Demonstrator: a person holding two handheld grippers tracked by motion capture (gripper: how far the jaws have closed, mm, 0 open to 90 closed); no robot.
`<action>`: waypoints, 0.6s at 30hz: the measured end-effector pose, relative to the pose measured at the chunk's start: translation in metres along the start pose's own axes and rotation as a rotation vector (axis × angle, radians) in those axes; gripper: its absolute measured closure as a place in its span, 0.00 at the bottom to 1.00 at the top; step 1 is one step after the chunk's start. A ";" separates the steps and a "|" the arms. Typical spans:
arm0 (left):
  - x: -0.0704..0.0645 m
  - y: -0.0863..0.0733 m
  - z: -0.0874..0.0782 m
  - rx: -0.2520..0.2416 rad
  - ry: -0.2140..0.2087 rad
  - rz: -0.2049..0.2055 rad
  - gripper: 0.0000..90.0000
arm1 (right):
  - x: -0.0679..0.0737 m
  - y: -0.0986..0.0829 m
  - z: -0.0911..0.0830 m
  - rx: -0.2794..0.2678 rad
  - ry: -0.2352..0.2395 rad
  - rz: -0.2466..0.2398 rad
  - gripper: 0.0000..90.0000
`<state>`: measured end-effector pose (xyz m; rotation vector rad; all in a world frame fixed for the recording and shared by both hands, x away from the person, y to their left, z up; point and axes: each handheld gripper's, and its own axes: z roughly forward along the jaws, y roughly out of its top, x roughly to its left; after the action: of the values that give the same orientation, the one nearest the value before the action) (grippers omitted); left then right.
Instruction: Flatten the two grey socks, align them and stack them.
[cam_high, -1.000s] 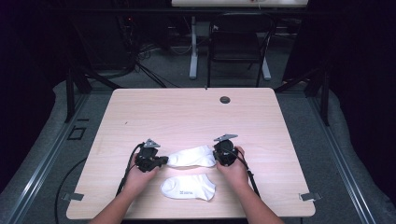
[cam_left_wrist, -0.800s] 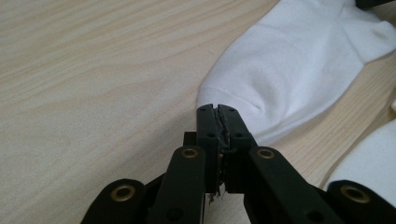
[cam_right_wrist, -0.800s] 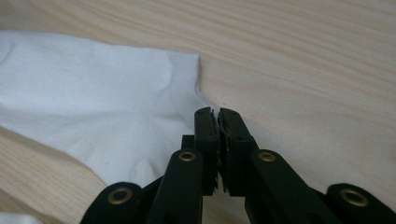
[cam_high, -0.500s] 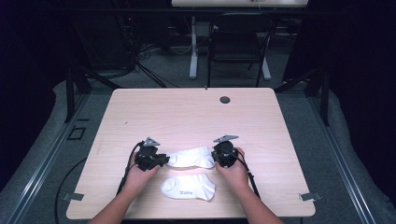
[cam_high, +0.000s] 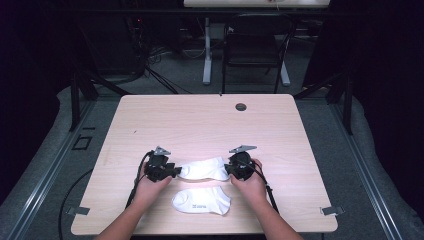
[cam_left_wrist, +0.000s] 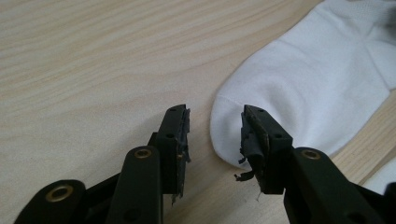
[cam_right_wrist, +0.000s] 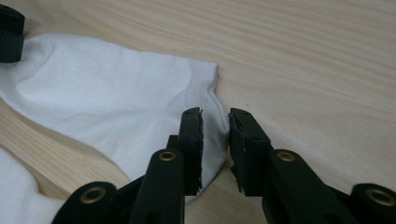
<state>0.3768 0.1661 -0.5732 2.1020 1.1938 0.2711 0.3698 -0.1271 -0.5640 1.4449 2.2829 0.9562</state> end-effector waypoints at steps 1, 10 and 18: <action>0.000 0.000 0.000 0.000 0.001 0.000 0.68 | -0.001 0.000 0.001 0.004 -0.005 -0.005 0.79; -0.005 0.000 0.001 0.008 0.006 0.040 0.78 | -0.001 -0.003 0.004 0.022 -0.020 -0.006 0.78; -0.008 -0.001 0.001 0.011 0.008 0.060 0.86 | 0.002 -0.004 0.007 0.021 -0.013 -0.025 0.87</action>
<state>0.3725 0.1591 -0.5735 2.1508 1.1404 0.3018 0.3691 -0.1237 -0.5716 1.4233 2.3028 0.9151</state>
